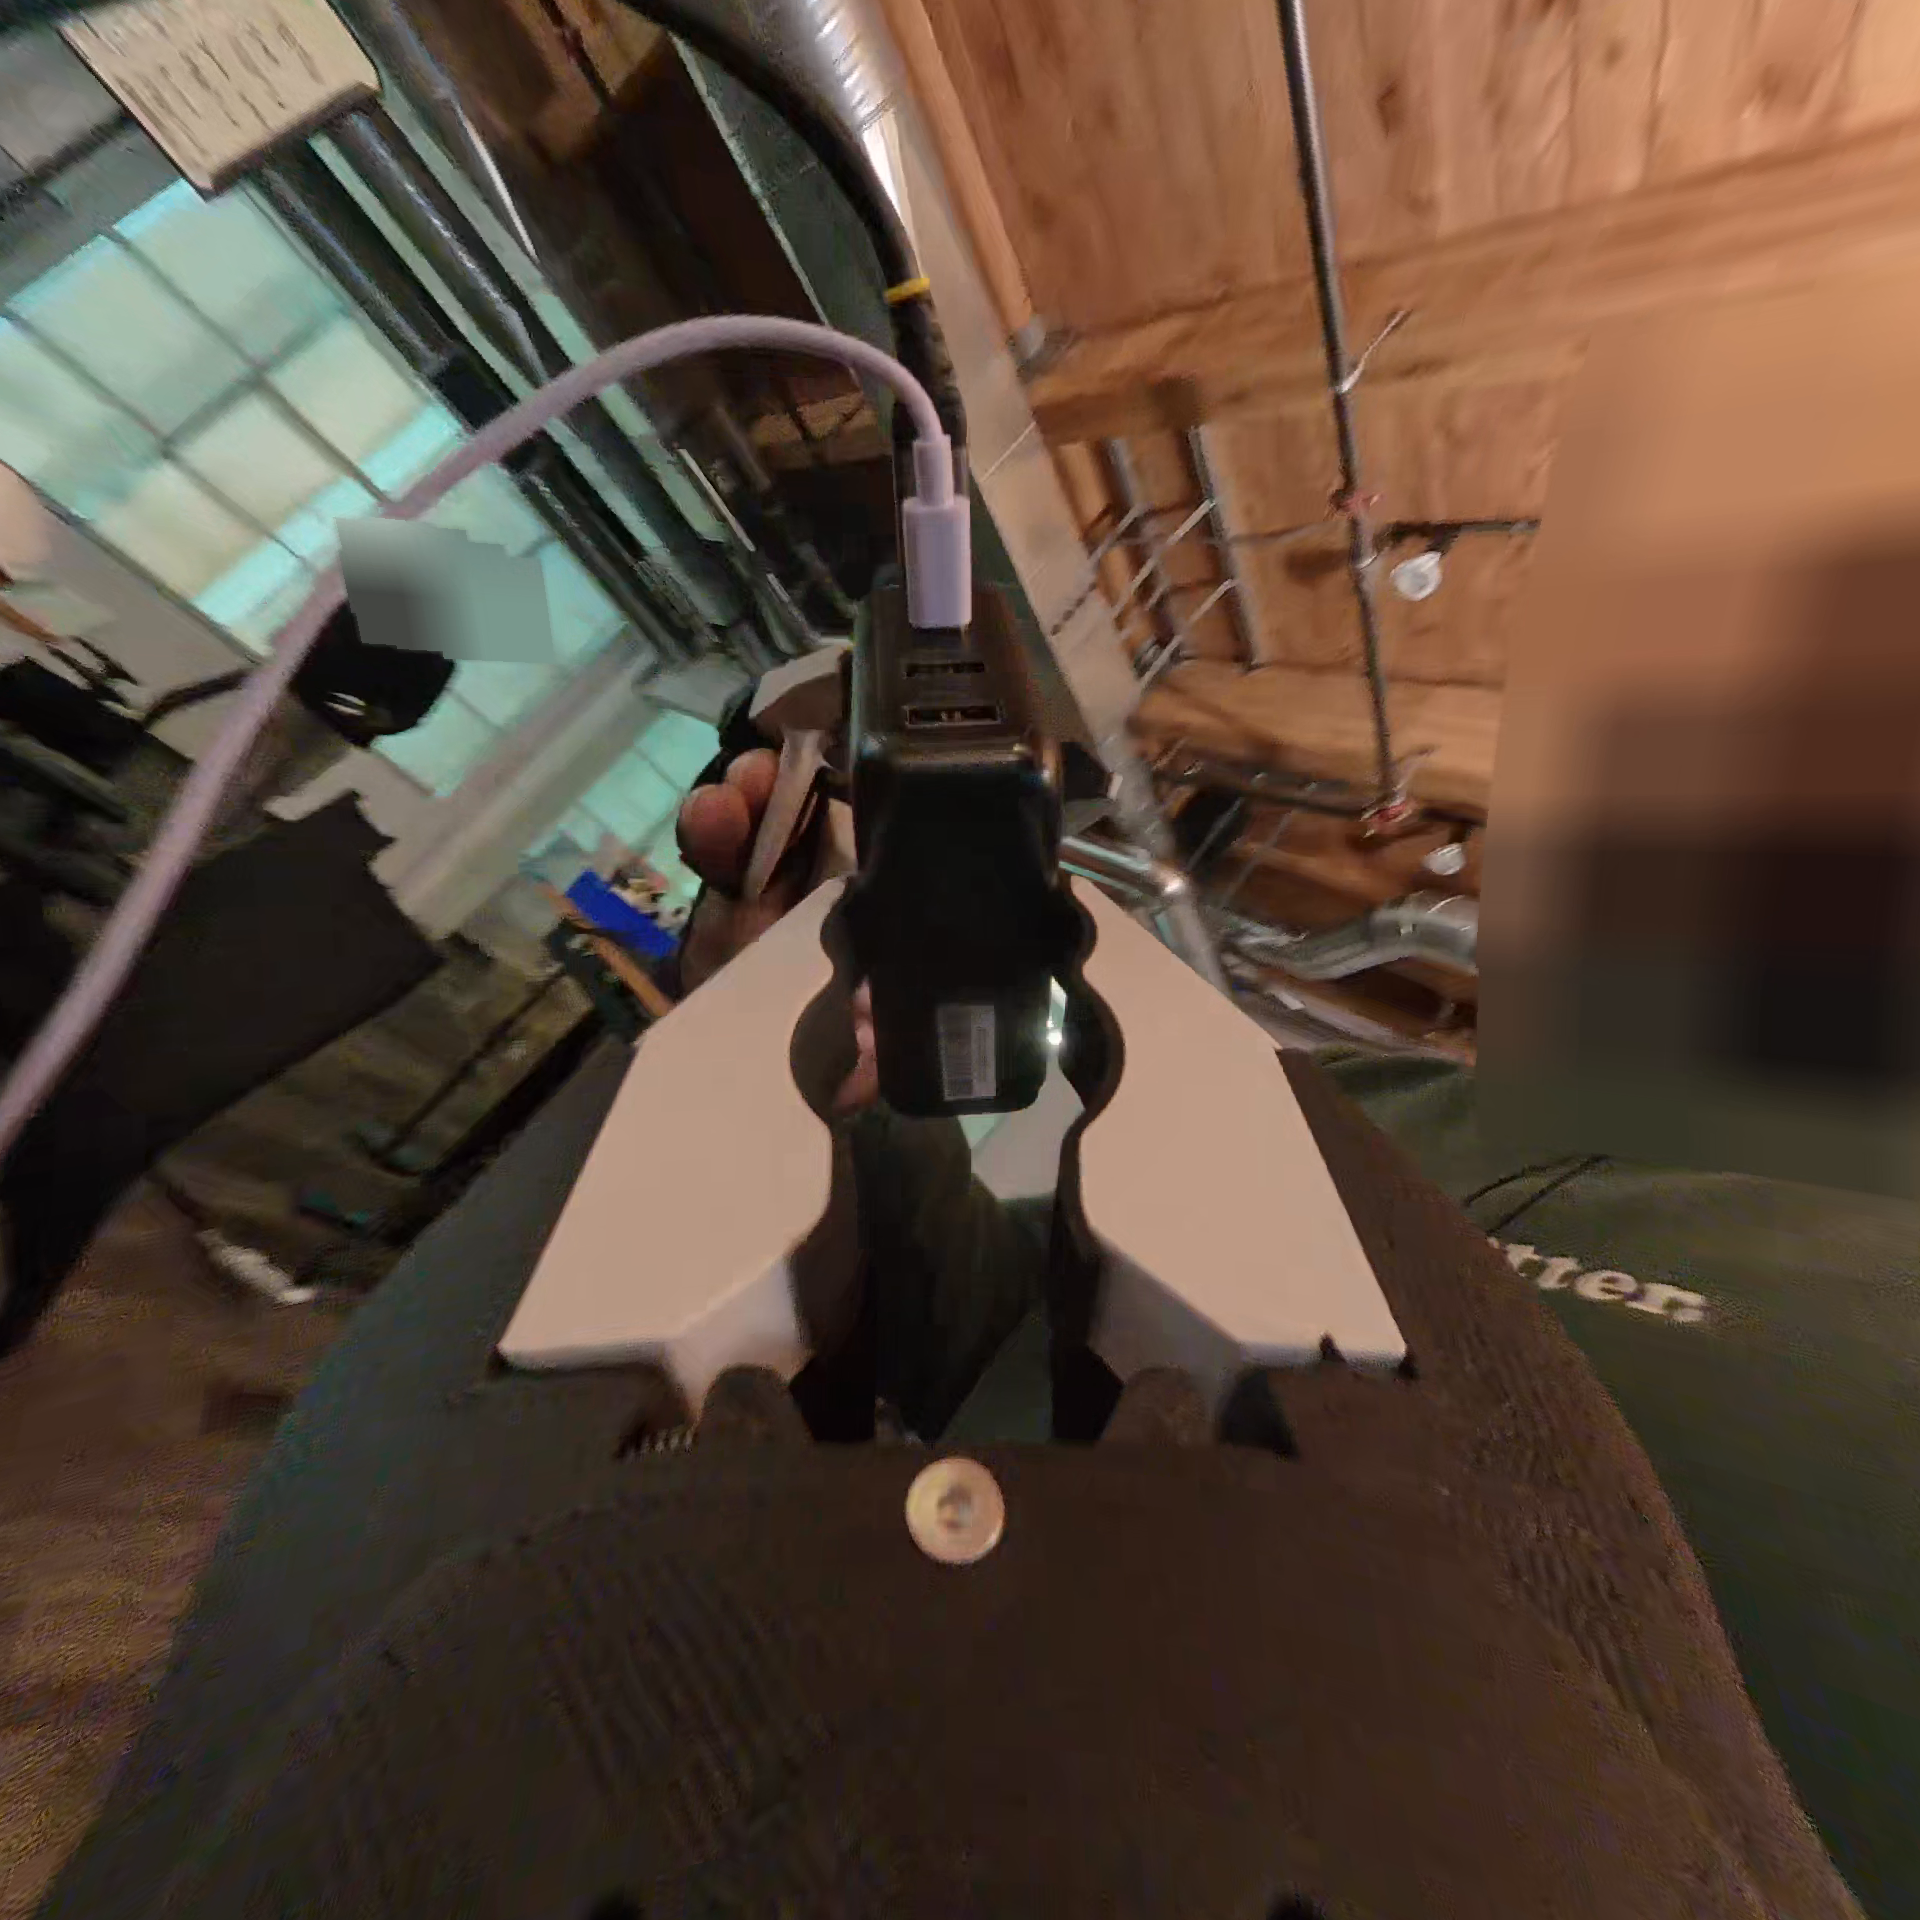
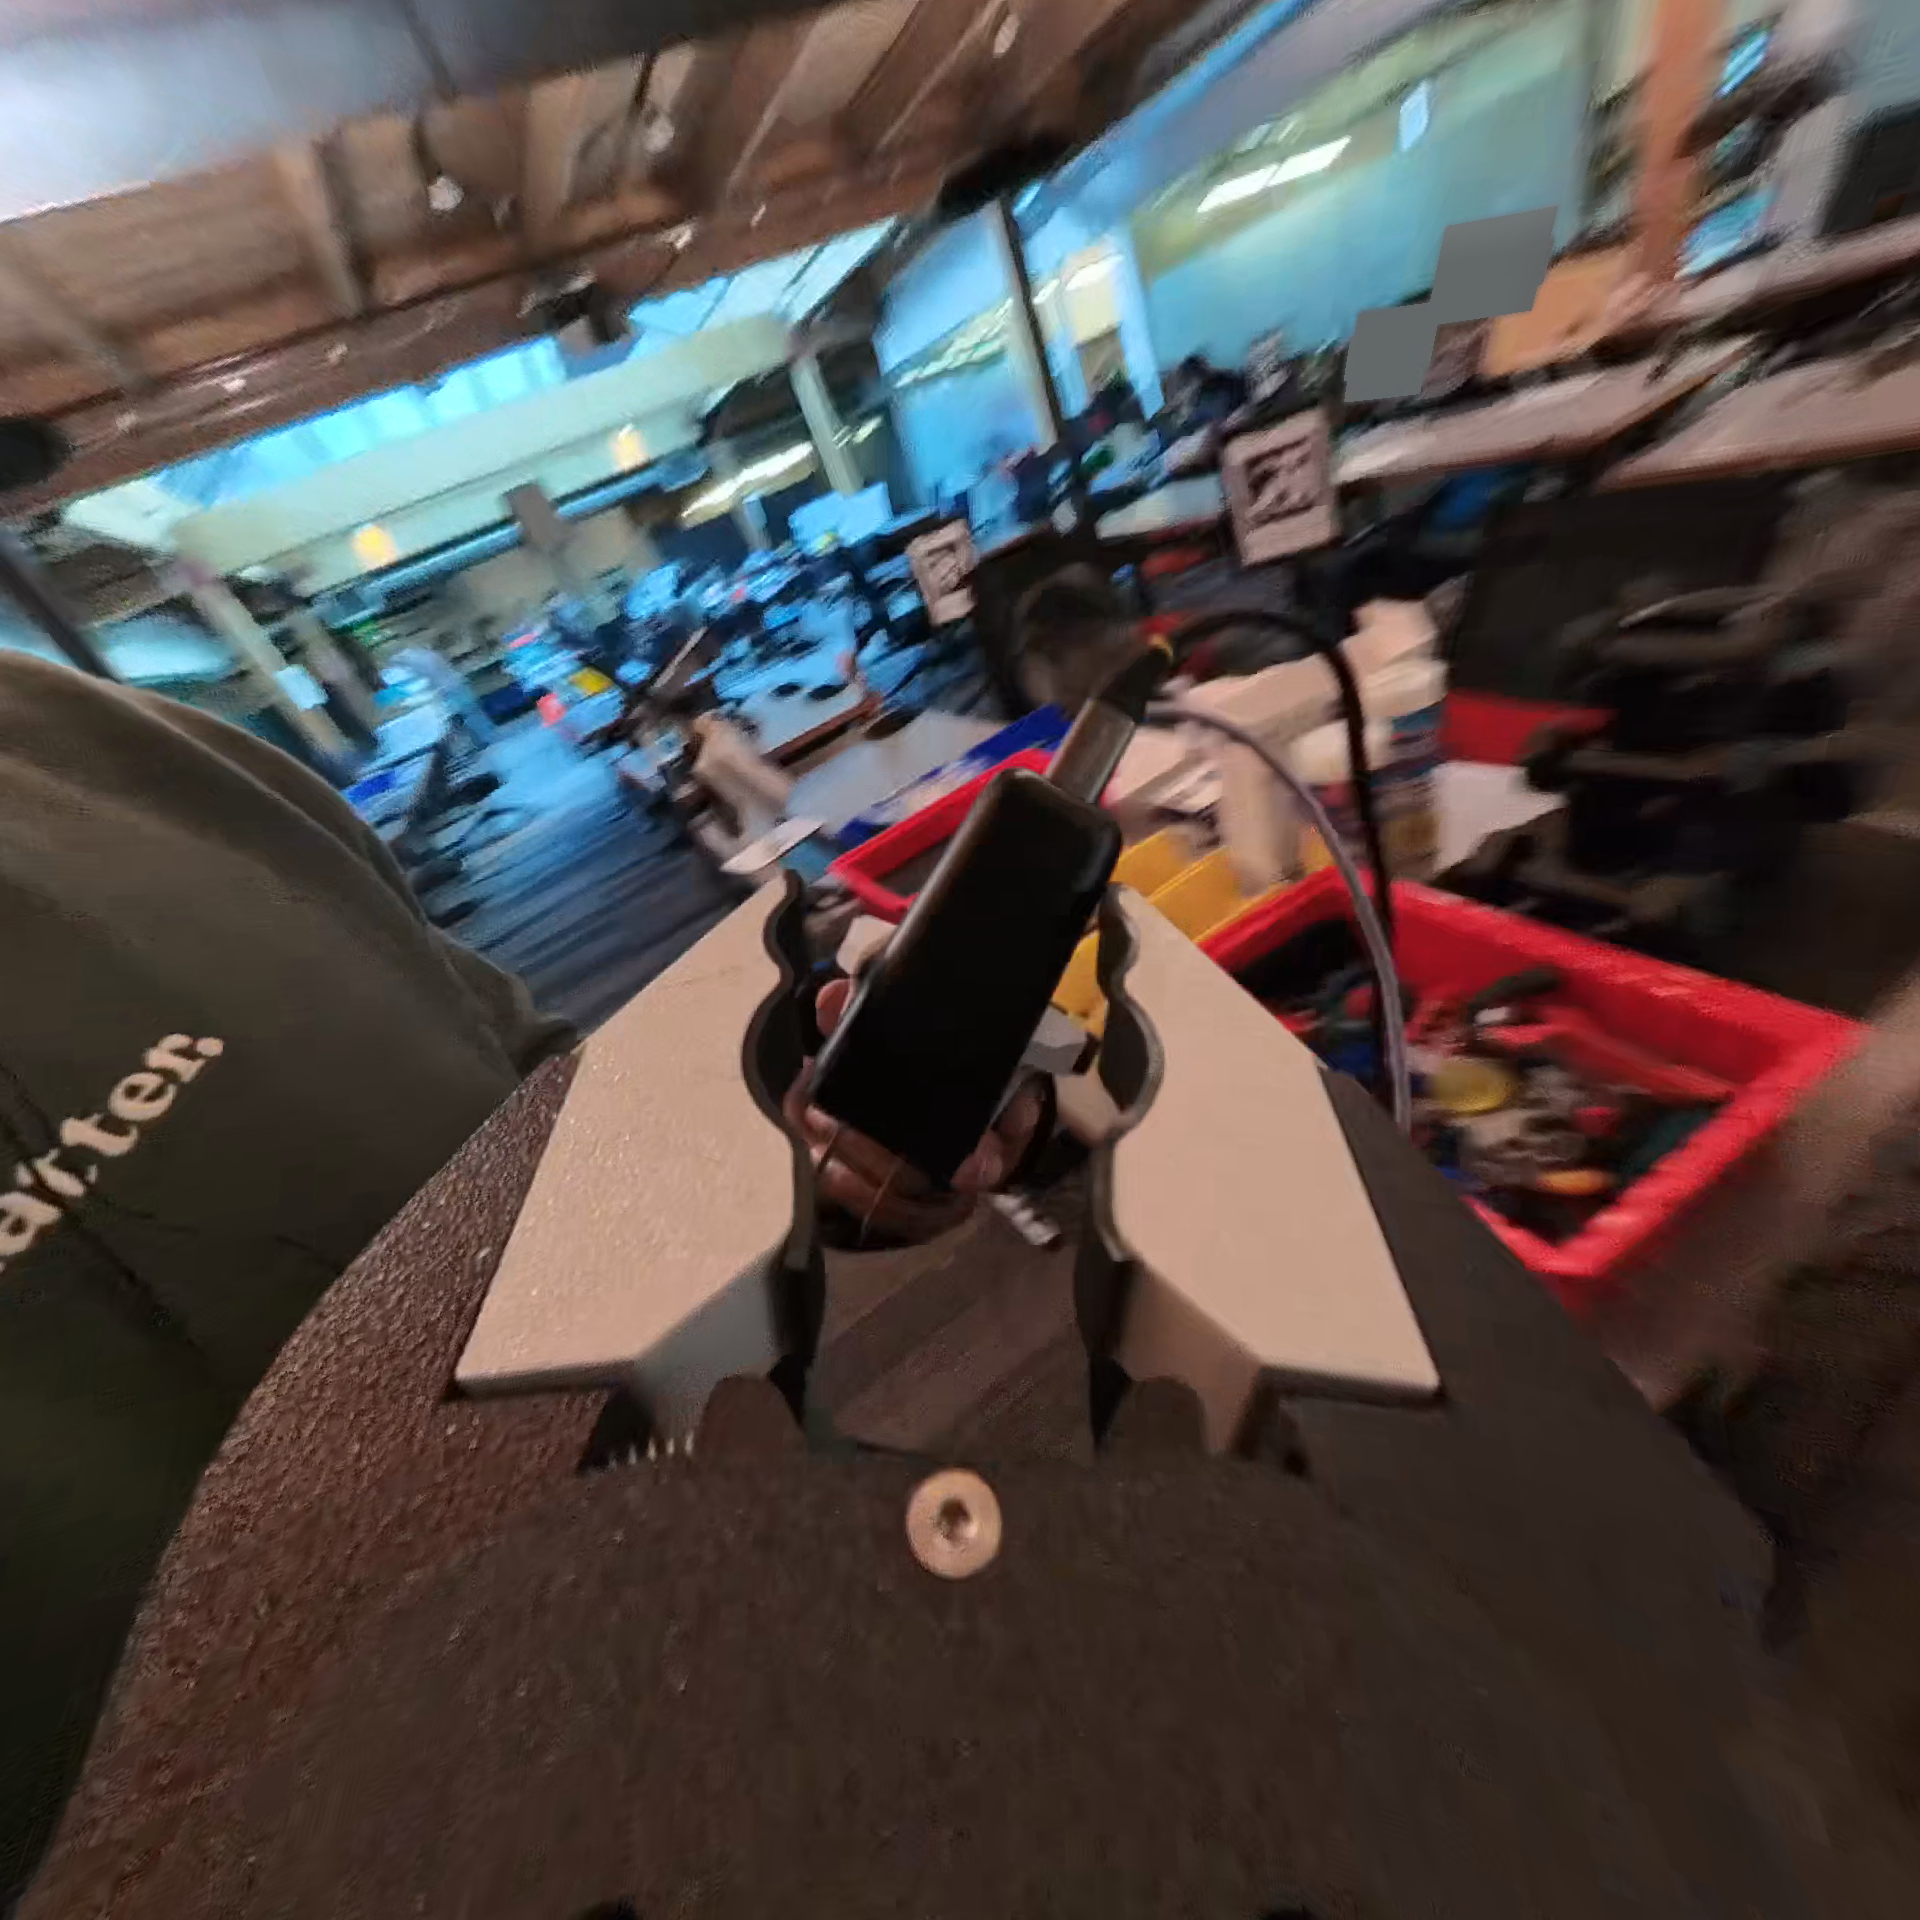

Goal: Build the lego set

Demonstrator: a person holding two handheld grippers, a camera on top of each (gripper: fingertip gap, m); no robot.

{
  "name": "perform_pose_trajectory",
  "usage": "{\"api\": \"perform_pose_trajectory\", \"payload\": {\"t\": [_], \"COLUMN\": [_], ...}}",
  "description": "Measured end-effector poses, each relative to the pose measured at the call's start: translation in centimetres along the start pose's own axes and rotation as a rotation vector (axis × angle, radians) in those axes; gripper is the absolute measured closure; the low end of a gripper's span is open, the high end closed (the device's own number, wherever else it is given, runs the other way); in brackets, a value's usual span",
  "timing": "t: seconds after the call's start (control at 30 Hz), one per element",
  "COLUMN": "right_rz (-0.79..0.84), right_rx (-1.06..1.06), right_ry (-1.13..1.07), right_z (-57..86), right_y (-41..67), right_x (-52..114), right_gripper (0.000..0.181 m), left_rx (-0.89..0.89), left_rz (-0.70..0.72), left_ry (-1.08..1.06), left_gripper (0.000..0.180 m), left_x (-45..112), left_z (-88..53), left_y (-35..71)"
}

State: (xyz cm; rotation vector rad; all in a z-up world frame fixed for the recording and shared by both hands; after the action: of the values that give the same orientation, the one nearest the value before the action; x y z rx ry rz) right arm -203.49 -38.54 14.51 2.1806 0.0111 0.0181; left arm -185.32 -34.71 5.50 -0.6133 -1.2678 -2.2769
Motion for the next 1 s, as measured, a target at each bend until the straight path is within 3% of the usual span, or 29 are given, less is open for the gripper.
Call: {"api": "perform_pose_trajectory", "payload": {"t": [0.13, 0.3, 0.43, 0.57, 0.63, 0.7, 0.8, 1.0], "right_rz": [0.114, 0.032, 0.075, -0.087, -0.143, -0.175, -0.2, -0.206], "right_rx": [-0.272, -0.686, -0.823, -0.65, -0.648, -0.512, -0.321, -0.241], "right_ry": [-0.17, -0.542, -0.589, -0.351, -0.264, -0.185, -0.01, 0.216], "right_z": [4.3, 12.0, 19.3, 29.1, 32.7, 36.7, 42.9, 54.2], "right_y": [2.5, 7.9, 16.3, 25.9, 28.5, 30.9, 34.1, 41.4], "right_x": [-6.8, -9.1, -10.4, -10.4, -9.9, -9.4, -9.3, -9.9], "right_gripper": [0.13, 0.124, 0.124, 0.103, 0.103, 0.104, 0.139, 0.144], "left_rx": [-0.147, -0.2, -0.075, 0.087, 0.199, 0.336, 0.462, 0.668], "left_rz": [0.056, 0.059, -0.035, -0.135, -0.219, -0.308, -0.339, -0.299], "left_ry": [-0.093, -0.238, -0.227, -0.19, -0.15, -0.078, 0.032, 0.175], "left_gripper": [0.145, 0.145, 0.145, 0.144, 0.145, 0.145, 0.144, 0.144], "left_x": [3.8, 10.2, 14.6, 17.9, 19.0, 19.7, 20.4, 23.2], "left_z": [-10.8, -22.7, -31.1, -38.0, -40.3, -42.6, -47.0, -56.3], "left_y": [0.2, 4.2, 9.2, 15.6, 18.3, 20.2, 22.4, 27.0]}}
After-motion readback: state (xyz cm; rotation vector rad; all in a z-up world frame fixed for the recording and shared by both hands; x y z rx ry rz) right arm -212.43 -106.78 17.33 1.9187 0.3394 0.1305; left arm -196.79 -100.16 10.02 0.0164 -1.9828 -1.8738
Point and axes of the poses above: each gripper's, where its closed fingertips meet, x out along the fingers, y out of its top, z = x × y across the jaws, the point moved 10 cm from there along -x, back along the fingers, and after that the axes turned 15 degrees about x, right-handed, at the moved point
